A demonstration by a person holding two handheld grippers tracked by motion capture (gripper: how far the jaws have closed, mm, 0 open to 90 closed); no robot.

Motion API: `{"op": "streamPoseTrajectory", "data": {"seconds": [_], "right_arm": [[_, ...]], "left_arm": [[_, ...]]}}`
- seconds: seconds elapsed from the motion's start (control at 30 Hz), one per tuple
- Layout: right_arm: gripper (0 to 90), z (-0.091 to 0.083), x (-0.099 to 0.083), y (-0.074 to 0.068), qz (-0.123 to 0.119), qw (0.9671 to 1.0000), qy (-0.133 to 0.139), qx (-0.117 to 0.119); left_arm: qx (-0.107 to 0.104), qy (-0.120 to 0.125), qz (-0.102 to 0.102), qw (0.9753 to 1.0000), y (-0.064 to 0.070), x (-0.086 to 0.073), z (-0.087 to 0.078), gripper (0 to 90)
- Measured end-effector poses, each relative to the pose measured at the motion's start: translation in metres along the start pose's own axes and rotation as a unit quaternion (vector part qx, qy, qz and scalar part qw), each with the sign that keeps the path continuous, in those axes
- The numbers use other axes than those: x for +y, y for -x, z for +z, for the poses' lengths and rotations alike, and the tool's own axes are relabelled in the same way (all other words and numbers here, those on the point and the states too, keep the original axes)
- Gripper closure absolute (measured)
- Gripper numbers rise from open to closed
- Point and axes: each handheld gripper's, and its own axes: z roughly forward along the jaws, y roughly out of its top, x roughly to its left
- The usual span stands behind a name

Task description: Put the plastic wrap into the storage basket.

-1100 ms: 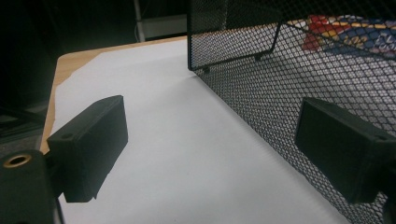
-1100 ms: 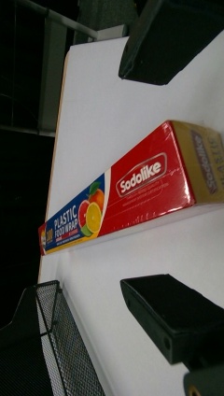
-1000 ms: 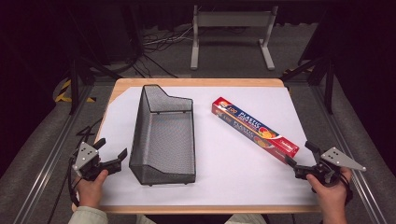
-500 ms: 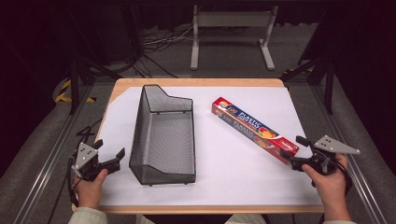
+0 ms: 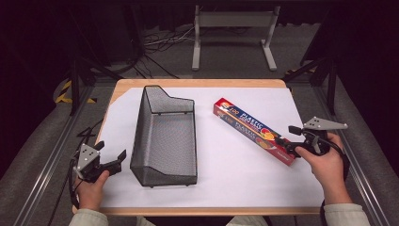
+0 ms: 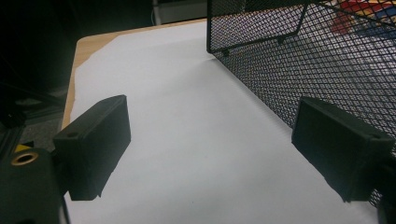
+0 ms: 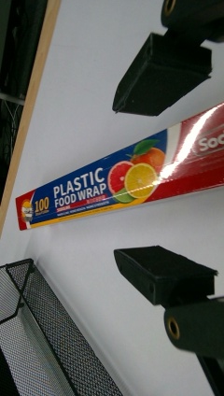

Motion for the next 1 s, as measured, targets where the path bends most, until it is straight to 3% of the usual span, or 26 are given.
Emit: {"op": "streamPoseTrajectory", "data": {"seconds": [0.23, 0.4, 0.53, 0.6, 0.63, 0.67, 0.73, 0.8, 1.0], "right_arm": [[27.2, 0.008, 0.017, 0.007, -0.006, 1.0, 0.002, 0.005], [27.5, 0.022, 0.027, 0.018, -0.007, 0.9997, -0.023, -0.006], [27.2, 0.029, 0.035, 0.021, -0.016, 0.9996, -0.024, -0.002], [23.9, 0.038, 0.041, 0.022, -0.029, 0.9988, -0.04, -0.002], [23.9, 0.038, 0.041, 0.022, -0.029, 0.9988, -0.04, -0.002], [20.9, 0.045, 0.045, 0.021, -0.021, 0.9977, -0.064, 0.008], [19.7, 0.049, 0.046, 0.021, -0.025, 0.9972, -0.07, 0.008], [17.9, 0.058, 0.049, 0.019, -0.038, 0.995, -0.092, 0.012], [16.0, 0.077, 0.051, 0.016, -0.042, 0.9897, -0.135, 0.024]], "left_arm": [[0.001, -0.005, -0.001, 1.0, -0.001, -0.003, -0.003, 12.5], [0.001, -0.005, -0.002, 1.0, -0.001, -0.005, -0.007, 12.5], [0.001, -0.009, 0.003, 1.0, -0.001, -0.005, -0.006, 12.5], [0.0, -0.01, 0.002, 0.9999, -0.001, -0.005, -0.005, 12.4], [0.0, -0.01, 0.002, 0.9999, -0.001, -0.005, -0.005, 12.4], [-0.001, -0.011, 0.004, 0.9999, -0.001, -0.005, -0.004, 12.5], [-0.002, -0.011, 0.005, 0.9999, -0.001, -0.005, -0.004, 12.5], [-0.003, -0.011, 0.004, 0.9999, -0.001, -0.005, -0.003, 12.5], [-0.003, -0.014, 0.009, 0.9999, 0.0, -0.004, -0.001, 12.5]]}}
